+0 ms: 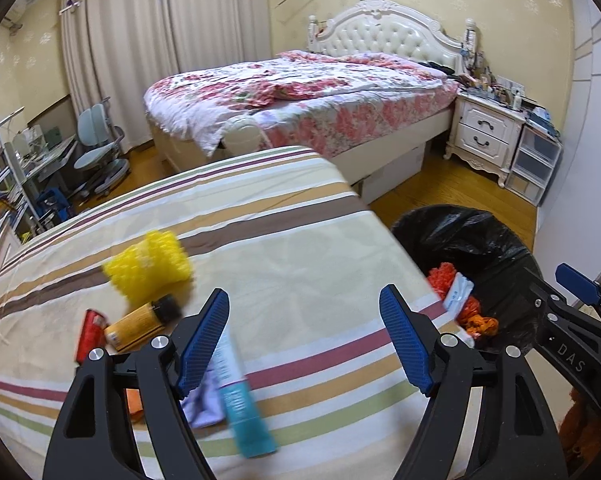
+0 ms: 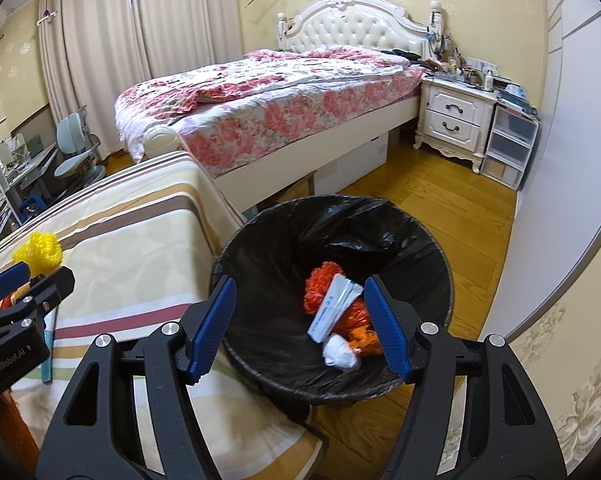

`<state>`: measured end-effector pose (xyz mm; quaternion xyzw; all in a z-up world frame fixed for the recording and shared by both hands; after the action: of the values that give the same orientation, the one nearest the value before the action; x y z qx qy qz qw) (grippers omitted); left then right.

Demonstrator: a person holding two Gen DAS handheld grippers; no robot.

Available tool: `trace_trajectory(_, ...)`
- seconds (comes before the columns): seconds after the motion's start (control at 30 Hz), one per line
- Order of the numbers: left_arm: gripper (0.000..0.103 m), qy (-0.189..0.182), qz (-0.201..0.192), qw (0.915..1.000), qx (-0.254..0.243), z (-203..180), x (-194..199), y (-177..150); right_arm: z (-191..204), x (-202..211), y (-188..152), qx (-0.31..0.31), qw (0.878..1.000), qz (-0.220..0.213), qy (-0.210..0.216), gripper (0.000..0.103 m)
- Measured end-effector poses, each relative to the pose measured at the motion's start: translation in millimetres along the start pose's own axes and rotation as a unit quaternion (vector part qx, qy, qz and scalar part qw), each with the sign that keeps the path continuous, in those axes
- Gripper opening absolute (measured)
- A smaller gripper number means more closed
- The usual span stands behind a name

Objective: Collect trash
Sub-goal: 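Move both open grippers back over the items on the bed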

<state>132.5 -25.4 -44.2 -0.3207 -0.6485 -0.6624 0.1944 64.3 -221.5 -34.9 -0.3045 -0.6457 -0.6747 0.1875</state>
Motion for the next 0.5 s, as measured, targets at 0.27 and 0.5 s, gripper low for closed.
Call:
trace_trajectory(0.27, 0.075, 0.037, 0.001, 0.9984, 0.042, 50, 23, -20, 36, 14, -10, 0.023, 0.999, 0.000, 0.031, 0.065)
trace_trajectory(0.5, 0.075, 0.060, -0.005, 0.9958, 0.069, 83, 41, -32, 66, 26, -15, 0.046, 0.998, -0.002, 0.052, 0.065)
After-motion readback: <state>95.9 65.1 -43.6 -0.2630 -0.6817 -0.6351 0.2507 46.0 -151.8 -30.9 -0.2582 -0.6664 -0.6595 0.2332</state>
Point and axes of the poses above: each gripper's, at about its wrist camera, not at the fingertips, and x roughly against the way its jaws point, z to its left, y to its top, the point moved 3 cm from there along -x, roughly the way its jaws point, and after that the axes turned 9 degrees about -y, right-handed, at the moved point
